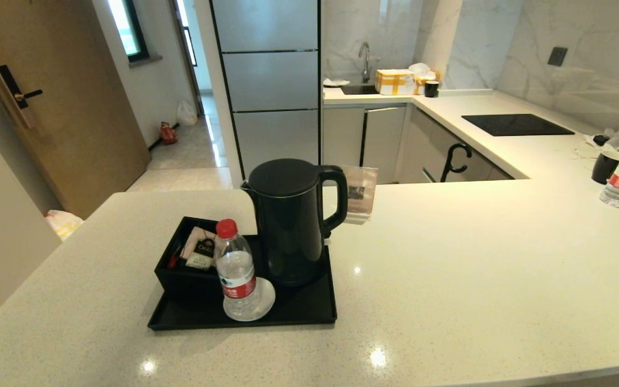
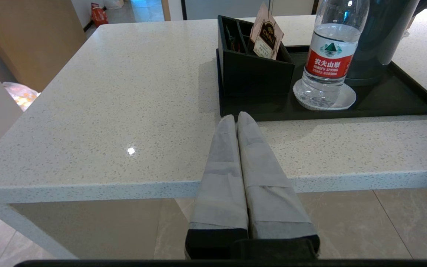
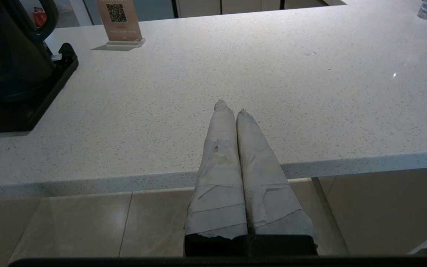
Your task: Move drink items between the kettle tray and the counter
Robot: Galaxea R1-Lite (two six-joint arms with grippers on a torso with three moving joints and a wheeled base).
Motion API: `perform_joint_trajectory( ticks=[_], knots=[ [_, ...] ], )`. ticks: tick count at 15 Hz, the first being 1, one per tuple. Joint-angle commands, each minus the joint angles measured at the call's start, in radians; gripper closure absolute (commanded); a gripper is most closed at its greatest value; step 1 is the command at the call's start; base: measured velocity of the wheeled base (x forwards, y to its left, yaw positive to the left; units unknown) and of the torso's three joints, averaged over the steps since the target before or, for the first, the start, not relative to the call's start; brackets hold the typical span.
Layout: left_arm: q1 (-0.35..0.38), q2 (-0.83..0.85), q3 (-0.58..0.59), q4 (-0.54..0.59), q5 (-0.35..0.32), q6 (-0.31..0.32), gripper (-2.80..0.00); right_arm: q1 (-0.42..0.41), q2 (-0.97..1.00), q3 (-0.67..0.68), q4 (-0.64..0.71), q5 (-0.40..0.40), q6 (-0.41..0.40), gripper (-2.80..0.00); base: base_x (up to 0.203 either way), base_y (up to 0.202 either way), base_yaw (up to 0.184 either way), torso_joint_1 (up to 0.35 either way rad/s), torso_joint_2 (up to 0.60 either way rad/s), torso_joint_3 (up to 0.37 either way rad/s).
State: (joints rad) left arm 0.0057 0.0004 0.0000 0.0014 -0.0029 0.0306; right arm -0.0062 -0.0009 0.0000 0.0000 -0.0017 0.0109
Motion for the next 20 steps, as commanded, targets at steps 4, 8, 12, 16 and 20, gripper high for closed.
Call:
perform_joint_trajectory(
  ticks=[4,8,12,16,20],
  knots=[
    [0.000,0.000,0.001,0.000,0.000,0.000,0.00,0.000,0.001,0.000,0.000,0.000,0.000,0.00,0.000,0.000,0.000,0.000,0.00,0.000],
    [0.000,0.000,0.000,0.000,0.000,0.000,0.00,0.000,0.001,0.000,0.000,0.000,0.000,0.00,0.000,0.000,0.000,0.000,0.00,0.000],
    [0.000,0.000,0.000,0.000,0.000,0.000,0.00,0.000,0.001,0.000,0.003,0.002,-0.006,0.00,0.000,0.000,0.000,0.000,0.00,0.000],
    [0.000,0.000,0.000,0.000,0.000,0.000,0.00,0.000,0.001,0.000,0.002,-0.008,0.017,0.00,0.000,0.000,0.000,0.000,0.00,0.000],
    [0.000,0.000,0.000,0.000,0.000,0.000,0.00,0.000,0.001,0.000,0.000,-0.009,0.032,0.00,0.000,0.000,0.000,0.000,0.00,0.000]
  ],
)
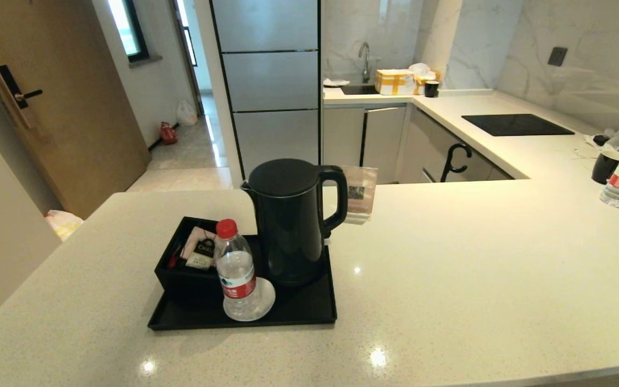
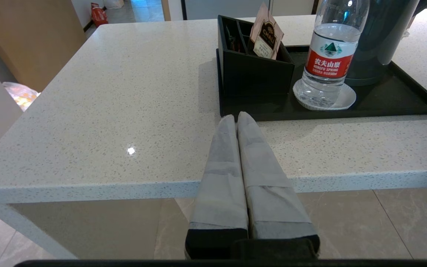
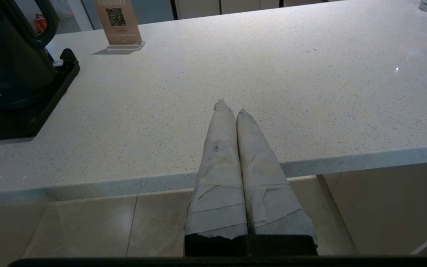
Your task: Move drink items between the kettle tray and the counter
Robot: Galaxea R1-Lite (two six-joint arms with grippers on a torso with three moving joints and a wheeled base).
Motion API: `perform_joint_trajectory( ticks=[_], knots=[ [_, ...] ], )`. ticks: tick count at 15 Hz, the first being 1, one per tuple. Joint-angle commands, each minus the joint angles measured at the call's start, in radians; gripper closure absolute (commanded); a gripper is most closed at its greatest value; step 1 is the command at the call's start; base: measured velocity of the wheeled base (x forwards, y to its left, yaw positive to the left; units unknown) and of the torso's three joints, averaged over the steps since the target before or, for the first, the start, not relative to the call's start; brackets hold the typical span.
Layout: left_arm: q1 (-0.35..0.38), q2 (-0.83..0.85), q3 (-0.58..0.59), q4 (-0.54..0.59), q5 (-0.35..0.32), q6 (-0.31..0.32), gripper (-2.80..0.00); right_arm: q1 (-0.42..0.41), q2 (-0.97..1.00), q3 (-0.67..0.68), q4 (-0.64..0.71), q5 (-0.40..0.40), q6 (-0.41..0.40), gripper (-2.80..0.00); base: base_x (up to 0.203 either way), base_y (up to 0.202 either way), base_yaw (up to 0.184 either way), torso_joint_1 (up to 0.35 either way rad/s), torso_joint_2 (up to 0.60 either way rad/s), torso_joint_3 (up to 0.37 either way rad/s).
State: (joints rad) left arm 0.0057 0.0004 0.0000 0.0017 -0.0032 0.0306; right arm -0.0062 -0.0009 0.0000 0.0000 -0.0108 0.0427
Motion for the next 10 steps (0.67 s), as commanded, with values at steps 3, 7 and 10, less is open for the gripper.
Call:
perform_joint_trajectory(
  ticks=[3,7,10],
  knots=[
    [0.000,0.000,0.000,0.000,0.000,0.000,0.00,0.000,0.001,0.000,0.000,0.000,0.000,0.00,0.000,0.000,0.000,0.000,0.00,0.000],
    [0.000,0.000,0.000,0.000,0.000,0.000,0.00,0.000,0.001,0.000,-0.002,-0.006,0.008,0.00,0.000,0.000,0.000,0.000,0.00,0.000],
    [0.000,0.000,0.000,0.000,0.000,0.000,0.00,0.000,0.001,0.000,-0.002,-0.006,0.008,0.00,0.000,0.000,0.000,0.000,0.00,0.000]
  ],
)
